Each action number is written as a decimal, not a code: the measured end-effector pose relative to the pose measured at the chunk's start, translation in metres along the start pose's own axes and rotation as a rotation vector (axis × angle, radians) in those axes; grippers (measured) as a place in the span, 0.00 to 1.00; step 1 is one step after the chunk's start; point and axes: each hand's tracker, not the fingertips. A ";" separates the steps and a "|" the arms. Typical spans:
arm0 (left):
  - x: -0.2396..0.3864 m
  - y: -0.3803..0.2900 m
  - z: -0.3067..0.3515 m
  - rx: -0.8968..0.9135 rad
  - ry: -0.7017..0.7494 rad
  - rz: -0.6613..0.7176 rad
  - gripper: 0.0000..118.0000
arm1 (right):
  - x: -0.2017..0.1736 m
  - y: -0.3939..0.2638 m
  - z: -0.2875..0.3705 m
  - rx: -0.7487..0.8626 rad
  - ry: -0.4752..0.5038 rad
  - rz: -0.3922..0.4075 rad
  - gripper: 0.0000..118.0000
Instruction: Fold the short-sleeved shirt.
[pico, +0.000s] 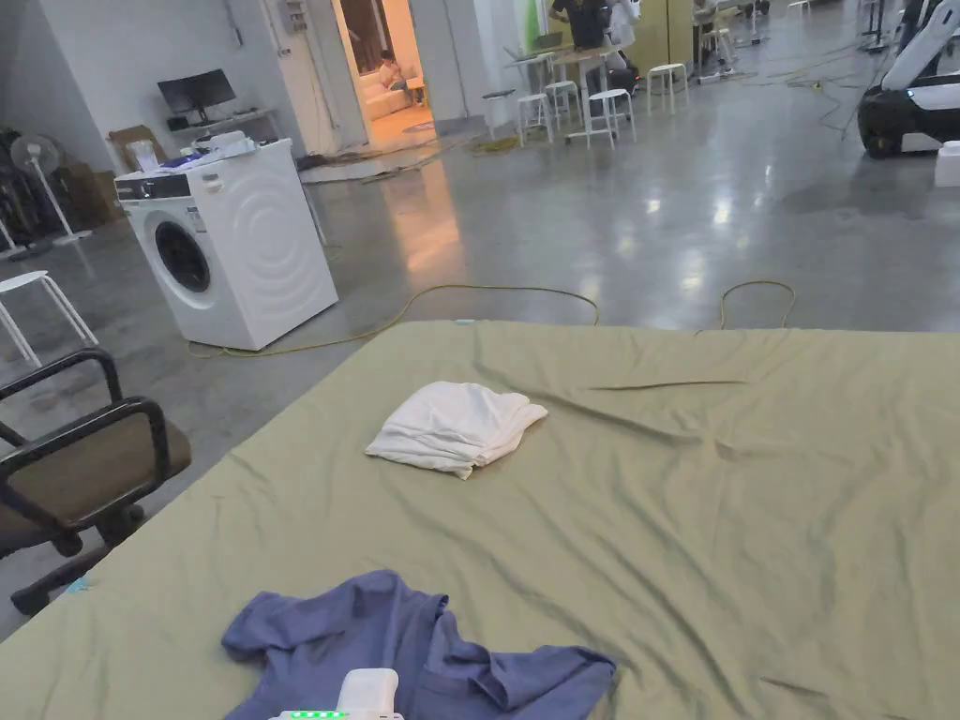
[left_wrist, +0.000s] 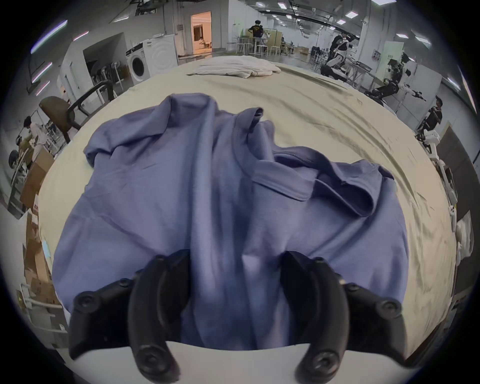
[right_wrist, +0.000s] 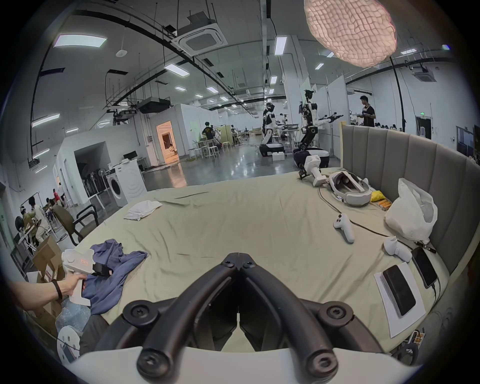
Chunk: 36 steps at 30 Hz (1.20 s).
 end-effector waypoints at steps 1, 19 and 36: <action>0.005 -0.003 0.003 -0.002 0.001 -0.032 0.54 | -0.002 -0.002 -0.002 -0.004 0.007 0.004 0.00; 0.079 0.058 0.208 0.527 -0.604 0.064 0.03 | 0.038 -0.007 0.048 0.063 0.057 -0.105 0.00; 0.505 -0.139 0.134 -0.080 -1.106 -0.734 0.04 | 0.116 -0.041 0.143 0.126 -0.196 -0.254 0.00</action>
